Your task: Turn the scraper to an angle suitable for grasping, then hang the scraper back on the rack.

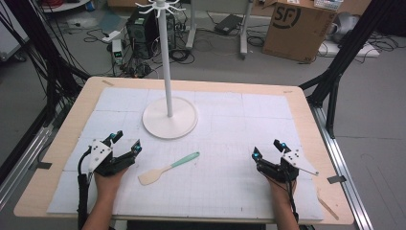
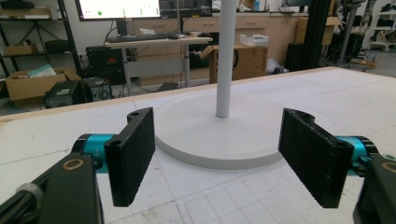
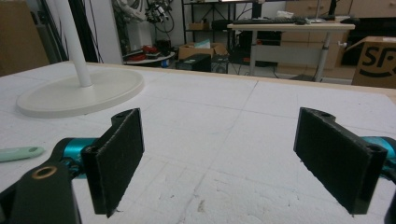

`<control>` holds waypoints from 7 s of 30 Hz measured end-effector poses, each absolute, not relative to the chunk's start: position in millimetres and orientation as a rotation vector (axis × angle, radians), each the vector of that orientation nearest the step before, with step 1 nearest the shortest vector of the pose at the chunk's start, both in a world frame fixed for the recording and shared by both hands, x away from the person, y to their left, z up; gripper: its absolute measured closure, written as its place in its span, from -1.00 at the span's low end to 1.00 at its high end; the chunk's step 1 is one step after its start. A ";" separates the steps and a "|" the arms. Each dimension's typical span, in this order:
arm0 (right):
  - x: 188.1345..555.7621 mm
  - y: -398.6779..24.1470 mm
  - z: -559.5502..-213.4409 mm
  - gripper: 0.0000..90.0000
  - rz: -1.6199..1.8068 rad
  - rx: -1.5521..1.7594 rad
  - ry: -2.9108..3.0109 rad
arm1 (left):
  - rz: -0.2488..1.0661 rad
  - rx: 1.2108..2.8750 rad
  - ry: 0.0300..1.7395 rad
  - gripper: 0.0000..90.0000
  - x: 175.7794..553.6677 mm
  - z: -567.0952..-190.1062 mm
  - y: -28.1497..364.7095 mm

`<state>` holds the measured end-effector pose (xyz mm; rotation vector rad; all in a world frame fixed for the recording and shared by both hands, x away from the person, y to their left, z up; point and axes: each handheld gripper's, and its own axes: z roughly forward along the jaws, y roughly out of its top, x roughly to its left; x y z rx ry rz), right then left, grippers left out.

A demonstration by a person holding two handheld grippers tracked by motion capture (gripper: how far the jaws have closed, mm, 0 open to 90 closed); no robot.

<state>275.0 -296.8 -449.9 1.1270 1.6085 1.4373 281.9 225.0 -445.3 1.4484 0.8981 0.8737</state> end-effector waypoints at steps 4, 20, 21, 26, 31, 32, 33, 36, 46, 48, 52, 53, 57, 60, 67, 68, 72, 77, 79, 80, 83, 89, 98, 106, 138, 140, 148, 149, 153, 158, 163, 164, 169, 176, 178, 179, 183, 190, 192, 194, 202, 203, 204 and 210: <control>275.0 -296.9 -450.0 -0.66 1.438 1.126 1.608 | 0.865 1.442 0.908 -0.38 281.7 -444.8 225.6; 275.6 -297.2 -450.1 -0.66 1.437 1.130 1.604 | 0.812 1.460 0.926 -0.34 284.4 -442.6 225.1; 275.7 -297.3 -450.1 -0.66 1.436 1.122 1.607 | 0.799 1.467 0.929 -0.34 284.5 -442.2 225.2; 274.7 -296.7 -449.9 -0.66 1.431 1.112 1.611 | 0.764 1.490 0.939 -0.34 284.0 -441.0 224.8; 274.9 -296.8 -449.9 -0.66 1.440 1.124 1.610 | 0.755 1.495 0.931 -0.34 285.1 -440.7 224.1; 274.9 -296.7 -449.9 -0.66 1.440 1.127 1.610 | 0.756 1.494 0.931 -0.34 285.3 -440.8 223.9; 275.0 -296.9 -449.9 -0.66 1.442 1.126 1.611 | 0.759 1.496 0.931 -0.34 285.4 -440.8 224.0; 274.9 -297.0 -449.9 -0.66 1.443 1.122 1.612 | 0.757 1.500 0.926 -0.34 284.8 -440.7 223.8; 274.8 -296.3 -450.0 -0.66 1.437 1.122 1.617 | 0.729 1.528 0.878 -0.34 283.4 -440.0 221.5; 275.1 -296.5 -449.9 -0.66 1.434 1.124 1.609 | 0.734 1.531 0.871 -0.32 283.4 -440.1 220.8; 275.0 -296.0 -450.1 -0.66 1.432 1.121 1.613 | 0.726 1.524 0.875 -0.32 283.9 -440.0 222.0; 274.9 -296.0 -450.0 -0.66 1.433 1.124 1.613 | 0.726 1.524 0.877 -0.32 284.1 -440.1 221.8; 275.6 -296.4 -450.0 -0.66 1.442 1.121 1.611 | 0.717 1.525 0.869 -0.29 285.0 -440.1 222.5; 276.1 -296.5 -450.1 -0.66 1.447 1.114 1.612 | 0.697 1.515 0.857 -0.29 285.1 -439.9 223.2; 275.2 -296.2 -450.1 -0.66 1.442 1.117 1.618 | 0.640 1.546 0.783 -0.30 285.2 -439.0 220.1; 275.2 -296.2 -450.1 -0.66 1.442 1.117 1.618 | 0.635 1.555 0.778 -0.30 285.1 -438.9 218.7; 275.5 -296.1 -450.1 -0.66 1.439 1.116 1.616 | 0.616 1.592 0.751 -0.29 284.4 -438.5 215.5; 275.5 -296.0 -450.1 -0.66 1.440 1.116 1.617 | 0.574 1.642 0.735 -0.29 286.7 -438.5 212.6; 275.5 -296.1 -450.1 -0.66 1.440 1.116 1.617 | 0.552 1.652 0.708 -0.29 286.5 -438.9 211.7; 275.6 -296.1 -450.2 -0.66 1.440 1.116 1.617 | 0.543 1.658 0.692 -0.29 286.4 -438.9 211.3; 275.4 -296.0 -450.1 -0.66 1.440 1.118 1.617 | 0.512 1.674 0.666 -0.29 286.4 -439.1 209.7; 275.5 -296.0 -450.1 -0.66 1.440 1.118 1.616 | 0.500 1.728 0.668 -0.25 287.3 -439.0 205.2; 275.4 -295.8 -450.1 -0.66 1.441 1.120 1.618 | 0.447 1.805 0.658 -0.21 289.5 -438.5 200.8; 275.6 -295.8 -450.1 -0.65 1.440 1.117 1.618 | 0.424 1.920 0.687 -0.18 292.9 -439.5 191.4; 276.0 -295.8 -450.1 -0.65 1.436 1.108 1.618 | 0.275 2.256 0.792 -0.13 297.7 -420.8 172.7; 276.1 -295.7 -450.2 -0.65 1.435 1.108 1.617 | 0.255 2.258 0.788 -0.13 296.7 -420.2 172.5; 275.7 -295.6 -450.1 -0.65 1.434 1.108 1.622 | 0.214 2.314 0.738 -0.16 294.6 -413.7 166.7; 276.0 -295.8 -450.1 -0.65 1.432 1.104 1.620 | 0.215 2.335 0.742 -0.19 294.6 -412.4 165.6; 276.0 -295.8 -450.2 -0.65 1.433 1.105 1.621 | 0.214 2.373 0.742 -0.25 294.4 -407.7 160.6; 275.8 -295.6 -450.2 -0.65 1.433 1.106 1.622 | 0.226 2.401 0.740 -0.26 294.9 -406.2 155.6; 276.1 -295.9 -450.2 -0.65 1.433 1.104 1.621 | 0.239 2.440 0.768 -0.29 296.0 -406.0 150.6; 276.0 -295.8 -450.2 -0.65 1.433 1.105 1.621 | 0.235 2.446 0.778 -0.28 296.5 -405.6 150.1; 276.0 -295.8 -450.2 -0.65 1.434 1.105 1.621 | 0.199 2.471 0.820 -0.28 298.2 -406.7 146.1; 276.1 -295.7 -450.2 -0.65 1.436 1.107 1.618 | 0.191 2.535 0.840 -0.27 299.7 -408.9 139.2; 276.1 -295.8 -450.2 -0.65 1.435 1.107 1.618 | 0.190 2.542 0.850 -0.26 298.7 -408.3 135.4; 276.1 -295.8 -450.2 -0.65 1.435 1.107 1.619 | 0.194 2.551 0.836 -0.25 298.9 -407.3 134.2; 276.1 -295.9 -450.2 -0.65 1.433 1.104 1.620 | 0.203 2.562 0.847 -0.24 300.5 -405.7 128.1; 276.1 -295.8 -450.2 -0.65 1.434 1.104 1.621 | 0.175 2.609 0.867 -0.24 305.2 -405.4 118.9; 275.8 -295.6 -450.1 -0.65 1.436 1.108 1.625 | 0.164 2.623 0.868 -0.24 306.5 -404.0 117.2; 275.6 -295.3 -450.1 -0.65 1.437 1.111 1.627 | 0.154 2.633 0.876 -0.24 307.6 -403.1 115.4; 275.6 -295.3 -450.1 -0.65 1.438 1.113 1.626 | 0.108 2.664 0.887 -0.23 313.6 -402.6 108.6; 275.8 -295.4 -450.1 -0.65 1.437 1.109 1.626 | 0.103 2.673 0.891 -0.22 314.8 -403.5 108.3; 276.0 -295.7 -450.1 -0.65 1.436 1.106 1.624 | 0.100 2.680 0.896 -0.22 315.5 -403.9 108.1; 276.0 -295.7 -450.1 -0.65 1.437 1.109 1.623 | 0.084 2.711 0.909 -0.21 319.1 -405.3 106.1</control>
